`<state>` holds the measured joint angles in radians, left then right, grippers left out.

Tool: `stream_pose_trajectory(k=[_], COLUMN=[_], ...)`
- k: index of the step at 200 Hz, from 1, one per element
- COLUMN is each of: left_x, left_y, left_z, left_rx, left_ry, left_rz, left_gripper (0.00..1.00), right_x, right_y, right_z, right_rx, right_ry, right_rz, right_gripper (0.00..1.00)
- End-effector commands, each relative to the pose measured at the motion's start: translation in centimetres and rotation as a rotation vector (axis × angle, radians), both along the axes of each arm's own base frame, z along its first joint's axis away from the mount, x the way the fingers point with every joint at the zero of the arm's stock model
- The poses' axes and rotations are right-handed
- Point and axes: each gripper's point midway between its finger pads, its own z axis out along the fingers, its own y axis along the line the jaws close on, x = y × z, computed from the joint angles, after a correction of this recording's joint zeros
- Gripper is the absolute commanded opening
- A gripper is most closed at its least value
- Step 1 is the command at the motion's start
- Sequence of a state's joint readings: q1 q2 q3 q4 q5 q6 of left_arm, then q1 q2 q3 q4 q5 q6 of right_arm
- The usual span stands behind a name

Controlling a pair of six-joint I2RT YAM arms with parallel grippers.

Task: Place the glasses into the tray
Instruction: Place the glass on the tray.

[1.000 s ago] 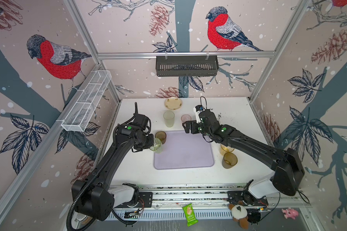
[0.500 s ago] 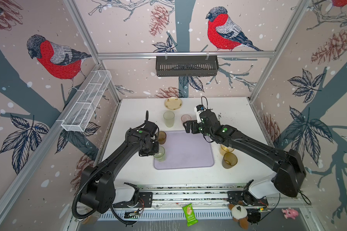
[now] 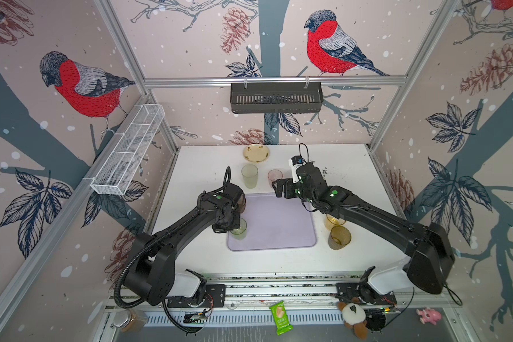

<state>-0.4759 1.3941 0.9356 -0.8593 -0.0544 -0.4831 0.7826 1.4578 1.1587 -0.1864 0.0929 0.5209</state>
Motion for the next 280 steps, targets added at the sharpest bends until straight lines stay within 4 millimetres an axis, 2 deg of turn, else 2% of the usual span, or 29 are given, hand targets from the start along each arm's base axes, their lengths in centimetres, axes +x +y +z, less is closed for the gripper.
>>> stream_pose_trajectory(k=[1,83,108,151,172,206,209,237,258,273,280], left_x=[0.6,0.4,0.3,0.2,0.1,0.1,0.6,1.0,1.5,1.9,2.2], left_y=[0.2,-0.1,-0.1,-0.1,-0.2,-0.5,-0.8,-1.1,-1.4,-2.0,-2.5], left_z=[0.0,-0.8,-0.6,-0.2,0.2,2.6,3.6,6.5,8.9,10.5,11.1], left_rx=[0.027,0.052,0.045,0.037,0.031,-0.004,-0.018,-0.043,-0.064,-0.099,-0.12], left_ry=[-0.027,-0.018,-0.023,-0.029,-0.031,-0.055,-0.077,-0.115,-0.157,-0.183,-0.191], left_rz=[0.029,0.016,0.017,0.02,0.022,0.029,0.03,0.019,0.01,-0.007,-0.013], left_gripper=[0.0,0.01,0.07,0.28,0.35,0.43,0.44,0.5,0.59,0.64,0.68], right_x=[0.1,0.1,0.1,0.4,0.3,0.0,-0.1,-0.7,-1.5,-1.8,-2.3], right_y=[-0.4,-1.0,-1.1,-2.1,-2.7,-4.5,-4.7,-7.1,-10.0,-12.7,-14.3], right_z=[0.3,0.9,1.4,3.4,4.6,7.0,7.1,7.2,6.6,5.5,5.9], right_rx=[0.0,-0.016,-0.016,-0.031,-0.027,-0.038,-0.041,-0.081,-0.113,-0.131,-0.121], right_ry=[-0.008,-0.027,-0.037,-0.081,-0.095,-0.101,-0.098,-0.044,0.023,0.1,0.116], right_rz=[-0.02,-0.039,-0.044,-0.08,-0.1,-0.155,-0.158,-0.199,-0.233,-0.273,-0.297], right_gripper=[1.0,1.0,1.0,1.0,1.0,1.0,1.0,1.0,1.0,1.0,1.0])
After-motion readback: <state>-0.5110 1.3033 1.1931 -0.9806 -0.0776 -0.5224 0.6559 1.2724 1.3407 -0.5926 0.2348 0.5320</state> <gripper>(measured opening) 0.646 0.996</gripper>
